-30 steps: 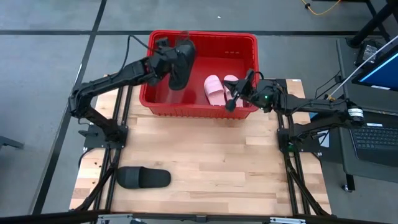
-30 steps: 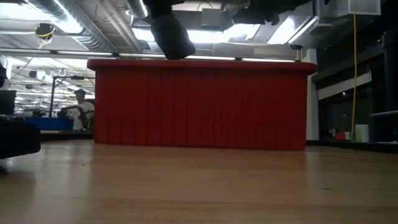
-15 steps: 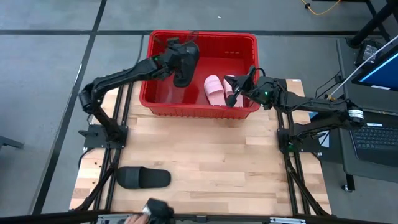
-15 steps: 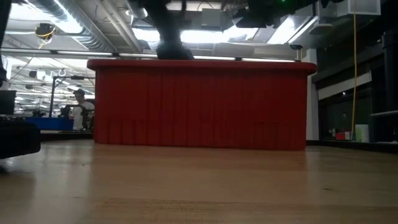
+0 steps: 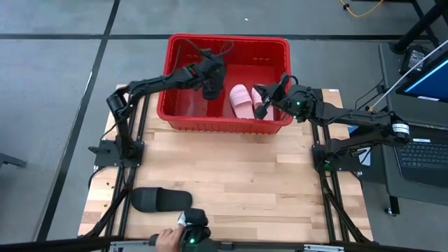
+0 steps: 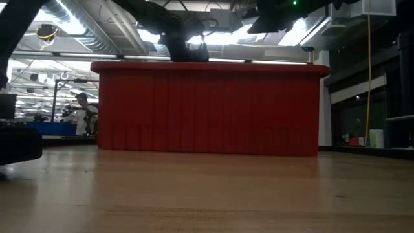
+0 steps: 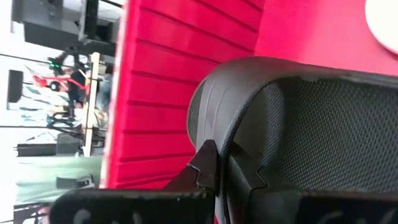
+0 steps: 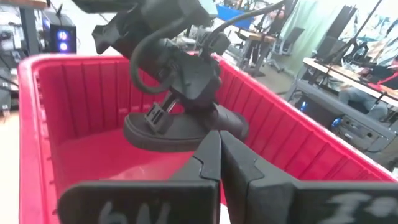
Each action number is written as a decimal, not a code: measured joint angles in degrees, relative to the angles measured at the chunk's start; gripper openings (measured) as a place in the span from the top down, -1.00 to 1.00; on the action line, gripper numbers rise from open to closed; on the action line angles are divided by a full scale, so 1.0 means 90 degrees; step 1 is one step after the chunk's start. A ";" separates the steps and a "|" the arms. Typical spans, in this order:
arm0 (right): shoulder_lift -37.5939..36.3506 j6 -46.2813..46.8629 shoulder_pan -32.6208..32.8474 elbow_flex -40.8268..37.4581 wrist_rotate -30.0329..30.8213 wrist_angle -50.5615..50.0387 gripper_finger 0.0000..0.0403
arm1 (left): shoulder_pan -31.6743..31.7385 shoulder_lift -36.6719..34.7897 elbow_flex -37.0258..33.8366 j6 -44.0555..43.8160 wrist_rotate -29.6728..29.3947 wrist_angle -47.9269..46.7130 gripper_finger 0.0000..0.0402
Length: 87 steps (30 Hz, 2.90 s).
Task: Pick and place slides into bin
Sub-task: Put the top black slide into the red container
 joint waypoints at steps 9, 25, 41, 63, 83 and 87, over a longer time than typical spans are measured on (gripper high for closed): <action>0.0002 0.0027 0.0000 0.0000 0.0002 -0.0181 0.97 | -0.0029 0.0057 -0.0002 -0.0881 -0.0025 0.0063 0.98; 0.0002 0.0024 0.0000 0.0000 0.0000 -0.0220 0.96 | -0.0503 0.0069 -0.0867 -0.1164 -0.0319 0.0125 0.98; 0.0002 0.0024 0.0000 0.0000 0.0000 -0.0300 0.96 | -0.0611 0.0067 -0.0867 -0.2205 -0.0353 -0.0127 0.98; 0.0002 0.0042 0.0002 0.0000 -0.0002 -0.0370 0.96 | -0.0619 0.0521 -0.0865 -0.2159 -0.0343 -0.0100 0.98; 0.0002 0.0063 0.0002 -0.0002 -0.0002 -0.0436 0.96 | -0.0604 0.0919 -0.0855 -0.2027 -0.0007 -0.0151 0.98; 0.0002 0.0093 0.0002 -0.0002 -0.0002 -0.0438 0.96 | -0.0517 0.0914 -0.0855 -0.1923 0.0155 -0.0136 0.98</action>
